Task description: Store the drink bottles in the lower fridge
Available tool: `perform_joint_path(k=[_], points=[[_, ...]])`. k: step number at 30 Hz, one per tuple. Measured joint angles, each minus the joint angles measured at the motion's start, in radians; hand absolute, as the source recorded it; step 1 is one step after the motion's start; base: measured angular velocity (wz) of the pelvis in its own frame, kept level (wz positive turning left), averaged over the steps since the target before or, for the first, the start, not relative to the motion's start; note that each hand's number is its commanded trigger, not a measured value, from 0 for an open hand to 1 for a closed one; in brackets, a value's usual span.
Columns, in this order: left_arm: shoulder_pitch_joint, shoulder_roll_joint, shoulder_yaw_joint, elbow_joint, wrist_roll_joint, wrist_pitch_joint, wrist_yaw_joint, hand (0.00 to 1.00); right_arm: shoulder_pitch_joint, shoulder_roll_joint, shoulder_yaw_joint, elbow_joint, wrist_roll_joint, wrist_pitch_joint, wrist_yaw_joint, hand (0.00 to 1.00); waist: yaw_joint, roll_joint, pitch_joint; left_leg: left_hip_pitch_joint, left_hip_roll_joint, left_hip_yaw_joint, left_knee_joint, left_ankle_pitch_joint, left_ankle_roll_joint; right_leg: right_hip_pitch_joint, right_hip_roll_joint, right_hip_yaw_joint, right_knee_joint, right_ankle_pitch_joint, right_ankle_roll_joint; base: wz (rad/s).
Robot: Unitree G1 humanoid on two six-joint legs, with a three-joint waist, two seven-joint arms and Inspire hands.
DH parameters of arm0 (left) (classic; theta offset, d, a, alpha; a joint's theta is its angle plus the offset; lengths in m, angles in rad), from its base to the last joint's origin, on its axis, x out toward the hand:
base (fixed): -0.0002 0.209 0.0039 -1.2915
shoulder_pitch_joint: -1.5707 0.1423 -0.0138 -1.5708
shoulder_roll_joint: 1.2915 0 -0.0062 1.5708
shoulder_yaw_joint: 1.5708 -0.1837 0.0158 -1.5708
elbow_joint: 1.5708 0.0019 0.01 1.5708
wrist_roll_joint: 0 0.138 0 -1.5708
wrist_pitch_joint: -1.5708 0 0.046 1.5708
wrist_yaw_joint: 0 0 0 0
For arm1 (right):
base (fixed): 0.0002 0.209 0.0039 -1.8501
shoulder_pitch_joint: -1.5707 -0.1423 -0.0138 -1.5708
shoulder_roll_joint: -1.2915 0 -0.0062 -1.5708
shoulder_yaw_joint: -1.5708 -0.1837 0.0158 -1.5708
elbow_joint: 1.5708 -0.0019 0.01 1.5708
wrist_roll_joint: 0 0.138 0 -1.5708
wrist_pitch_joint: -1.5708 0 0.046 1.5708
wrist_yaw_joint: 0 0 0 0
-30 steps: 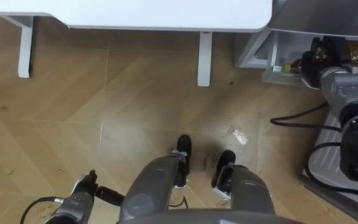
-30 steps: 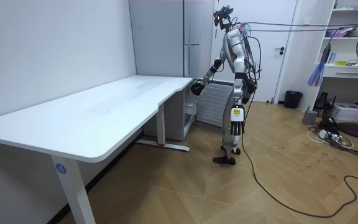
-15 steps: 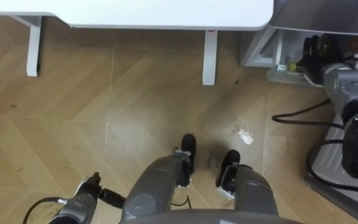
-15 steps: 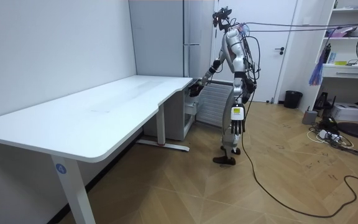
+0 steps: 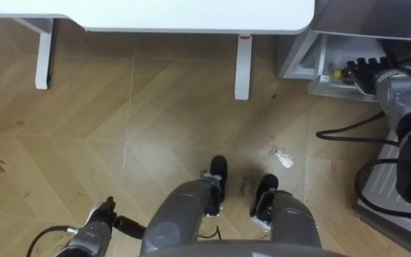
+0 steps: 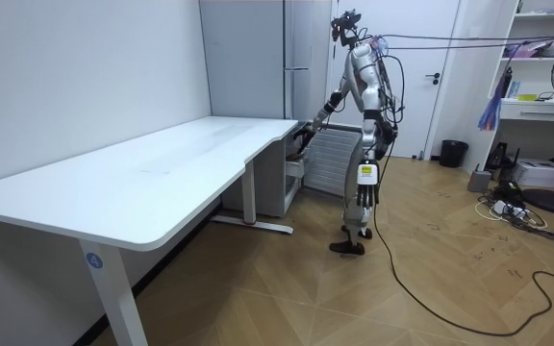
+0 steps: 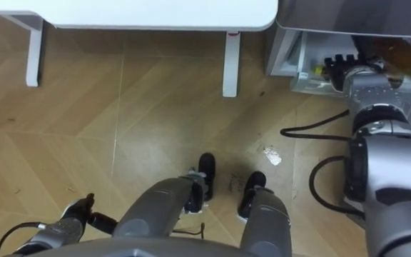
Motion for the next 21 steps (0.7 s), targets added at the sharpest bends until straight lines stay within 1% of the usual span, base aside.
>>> perform_joint_path(k=[8, 15, 18, 20, 21], points=[[0.000, 0.000, 0.000, 0.000, 0.001, -0.001, 0.002, 0.00, 0.000, -0.004, 0.000, 0.000, -0.009, 0.000, 0.000, 0.00, -0.002, 0.001, -0.0004, 0.001, 0.003, 0.017, 0.003, 0.000, 0.001, 0.000, -0.001, -0.001, 0.002, 0.000, 0.000, 0.00], [0.001, 0.000, 0.004, 0.002, 0.001, -0.005, 0.001, 0.00, 0.000, -0.007, 0.003, -0.001, -0.129, 0.000, 0.002, 0.00, -0.008, -0.002, -0.0018, 0.003, 0.004, 0.020, 0.009, 0.001, 0.002, 0.001, -0.002, 0.004, 0.006, 0.000, 0.000, 0.00], [0.004, 0.001, 0.028, 0.002, -0.002, -0.023, 0.001, 0.00, 0.002, -0.008, 0.002, -0.006, -0.195, 0.000, 0.001, 0.00, -0.016, -0.003, -0.0025, 0.003, 0.005, 0.020, 0.010, 0.001, 0.002, 0.002, -0.001, 0.005, 0.006, 0.000, 0.000, 0.00], [0.004, 0.001, 0.047, 0.001, -0.009, -0.027, 0.003, 0.00, 0.019, -0.008, 0.002, -0.030, -0.250, 0.000, -0.004, 0.00, -0.020, -0.007, -0.0058, 0.003, 0.005, 0.022, 0.010, 0.001, 0.002, 0.002, -0.001, 0.004, 0.005, 0.000, 0.000, 0.02], [0.004, 0.001, 0.051, 0.002, -0.022, -0.031, 0.012, 0.00, 0.047, -0.008, 0.003, -0.065, -0.286, 0.000, -0.017, 0.00, -0.025, -0.008, -0.0087, 0.003, 0.005, 0.023, 0.014, 0.001, 0.002, 0.008, -0.002, 0.000, 0.005, 0.000, 0.000, 0.12]])
